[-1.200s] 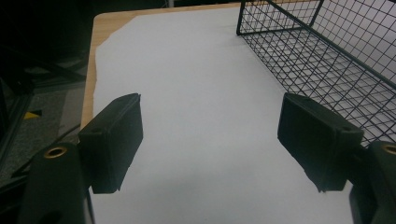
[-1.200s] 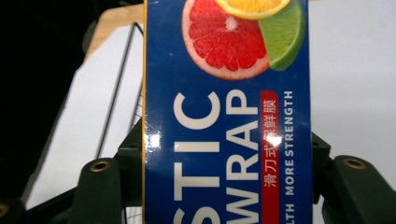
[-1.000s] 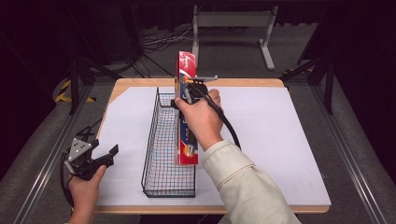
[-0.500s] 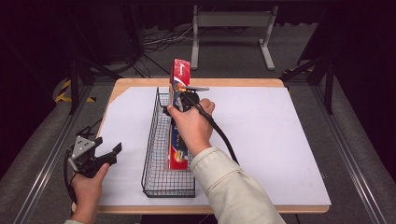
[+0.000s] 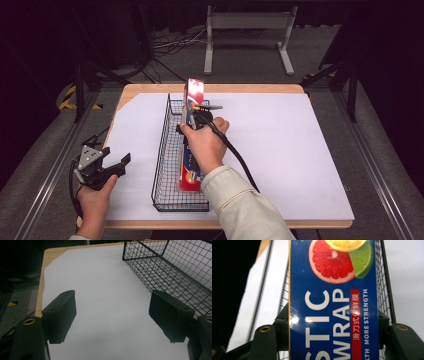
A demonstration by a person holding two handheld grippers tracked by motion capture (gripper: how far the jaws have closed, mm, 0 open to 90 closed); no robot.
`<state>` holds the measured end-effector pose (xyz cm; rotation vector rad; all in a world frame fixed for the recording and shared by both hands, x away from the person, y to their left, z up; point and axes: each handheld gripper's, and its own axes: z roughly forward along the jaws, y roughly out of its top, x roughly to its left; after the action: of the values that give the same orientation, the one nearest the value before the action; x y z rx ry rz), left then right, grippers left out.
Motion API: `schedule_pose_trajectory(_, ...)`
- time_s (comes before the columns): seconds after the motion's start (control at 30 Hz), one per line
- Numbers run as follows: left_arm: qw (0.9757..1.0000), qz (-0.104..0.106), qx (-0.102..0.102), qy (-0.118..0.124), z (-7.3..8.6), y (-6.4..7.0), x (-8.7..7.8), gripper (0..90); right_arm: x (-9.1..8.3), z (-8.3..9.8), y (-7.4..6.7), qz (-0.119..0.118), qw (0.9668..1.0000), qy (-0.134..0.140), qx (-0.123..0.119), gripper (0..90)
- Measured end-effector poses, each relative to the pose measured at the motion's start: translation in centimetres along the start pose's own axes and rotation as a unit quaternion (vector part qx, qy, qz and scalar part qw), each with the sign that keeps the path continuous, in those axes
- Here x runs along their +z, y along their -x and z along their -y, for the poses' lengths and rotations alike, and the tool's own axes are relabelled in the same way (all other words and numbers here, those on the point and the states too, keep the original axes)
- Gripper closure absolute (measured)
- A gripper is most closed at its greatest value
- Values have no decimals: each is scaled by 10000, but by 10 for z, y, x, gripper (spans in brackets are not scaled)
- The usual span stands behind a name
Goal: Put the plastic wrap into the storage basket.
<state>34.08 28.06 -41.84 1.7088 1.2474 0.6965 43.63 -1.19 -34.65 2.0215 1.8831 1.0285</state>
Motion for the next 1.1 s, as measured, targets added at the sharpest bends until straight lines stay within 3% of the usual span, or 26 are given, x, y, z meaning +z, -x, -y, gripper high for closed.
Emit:
schedule_pose_trajectory(0.23, 10000, -13, -4, -6, 0, 0, 0, 226, 9, 9, 9, -9, 9995, -239, 188, 385)
schedule_pose_trajectory(0.43, 10000, -20, -3, -37, 2, -1, 1, 227, 18, 11, 7, 96, 9987, -463, 204, 382)
schedule_pose_trajectory(0.7, 10000, -19, -24, -22, 2, -2, 1, 227, 27, 13, 4, 373, 9969, -688, -17, 379)
schedule_pose_trajectory(0.87, 10000, -4, -24, -27, 2, -1, 1, 227, 30, 14, 5, 388, 9953, -890, 43, 370)
schedule_pose_trajectory(0.97, 10000, -17, -21, -28, 2, -2, 1, 227, 30, 13, 5, 434, 9952, -871, 45, 370)
schedule_pose_trajectory(1.03, 10000, -17, -24, -38, 2, -2, 1, 227, 27, 11, 4, 310, 9968, -726, 129, 377)
schedule_pose_trajectory(1.1, 10000, -16, -23, -47, 3, -2, 1, 227, 22, 7, -1, 314, 9973, -669, 30, 383)
